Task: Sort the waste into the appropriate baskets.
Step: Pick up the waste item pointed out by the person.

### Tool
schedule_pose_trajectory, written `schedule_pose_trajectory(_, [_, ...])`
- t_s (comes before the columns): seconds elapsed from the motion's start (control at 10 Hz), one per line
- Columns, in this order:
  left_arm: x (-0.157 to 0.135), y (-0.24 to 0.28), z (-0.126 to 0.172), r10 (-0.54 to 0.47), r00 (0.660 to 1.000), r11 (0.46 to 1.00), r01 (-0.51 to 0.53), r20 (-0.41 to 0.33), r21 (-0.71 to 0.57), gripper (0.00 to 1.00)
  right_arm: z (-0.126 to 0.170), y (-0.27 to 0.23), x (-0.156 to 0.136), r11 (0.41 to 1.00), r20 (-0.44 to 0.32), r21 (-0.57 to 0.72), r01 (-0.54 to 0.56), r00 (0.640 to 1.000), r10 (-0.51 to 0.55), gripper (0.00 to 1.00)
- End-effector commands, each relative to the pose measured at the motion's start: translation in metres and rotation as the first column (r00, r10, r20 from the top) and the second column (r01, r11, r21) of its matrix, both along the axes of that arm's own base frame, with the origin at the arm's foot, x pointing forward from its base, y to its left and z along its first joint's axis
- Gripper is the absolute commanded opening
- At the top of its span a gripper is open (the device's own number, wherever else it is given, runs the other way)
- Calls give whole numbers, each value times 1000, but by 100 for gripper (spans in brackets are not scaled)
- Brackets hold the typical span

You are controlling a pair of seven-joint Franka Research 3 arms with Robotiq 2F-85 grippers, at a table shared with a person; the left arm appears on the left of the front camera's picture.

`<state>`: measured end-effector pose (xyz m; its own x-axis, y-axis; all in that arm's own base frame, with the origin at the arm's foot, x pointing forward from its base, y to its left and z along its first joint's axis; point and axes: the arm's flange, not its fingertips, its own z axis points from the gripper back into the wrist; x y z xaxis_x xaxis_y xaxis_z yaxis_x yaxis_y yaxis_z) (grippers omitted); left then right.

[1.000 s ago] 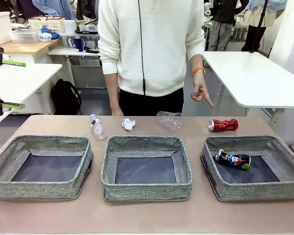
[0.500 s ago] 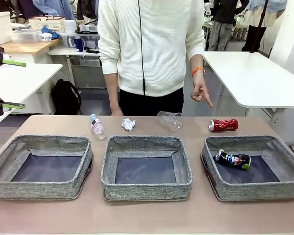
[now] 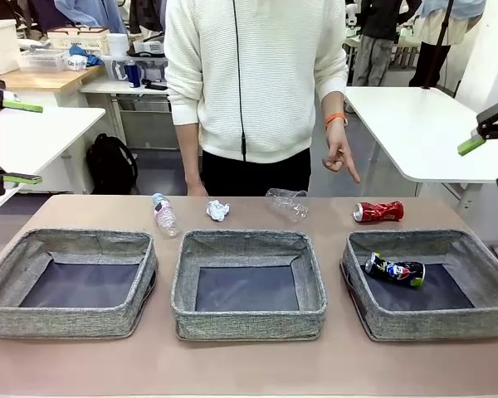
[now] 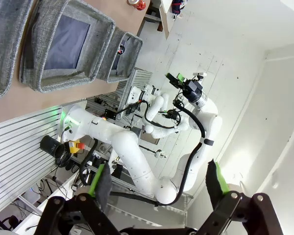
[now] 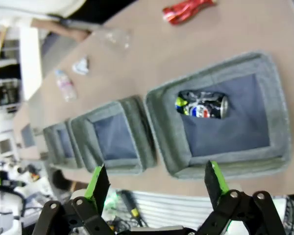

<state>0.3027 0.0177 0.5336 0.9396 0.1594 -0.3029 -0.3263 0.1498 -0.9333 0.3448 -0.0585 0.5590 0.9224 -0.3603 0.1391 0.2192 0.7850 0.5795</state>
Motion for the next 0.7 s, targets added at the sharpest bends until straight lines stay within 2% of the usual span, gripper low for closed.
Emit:
schedule_pose_trajectory(0.0, [-2, 3, 2, -17, 1000, 1000, 17, 15, 1, 100, -1, -4, -1, 1000, -1, 1, 5, 1000, -5, 100])
schedule_pose_trajectory(0.1, [-2, 3, 2, -17, 1000, 1000, 17, 15, 1, 100, -3, 12, 3, 941, -46, -278, -192, 981, 186, 100])
schedule_pose_trajectory(0.2, [-2, 3, 2, -17, 1000, 1000, 17, 15, 1, 100, -18, 17, 47, 748, -107, -381, -543, 829, 548, 100])
schedule_pose_trajectory(0.3, [-2, 3, 2, -17, 1000, 1000, 17, 15, 1, 100, -31, 13, 82, 618, -109, -396, -679, 703, 703, 100])
schedule_pose_trajectory(0.4, [-2, 3, 2, -17, 1000, 1000, 17, 15, 1, 100, -43, 10, 108, 394, -144, -480, -784, 513, 846, 100])
schedule_pose_trajectory(0.5, [-2, 3, 2, -17, 1000, 1000, 17, 15, 1, 100, -50, 10, 132, 355, -91, -478, -803, 448, 890, 100])
schedule_pose_trajectory(0.6, [-2, 3, 2, -17, 1000, 1000, 17, 15, 1, 100, -57, 9, 152, 392, -82, -488, -780, 488, 869, 100])
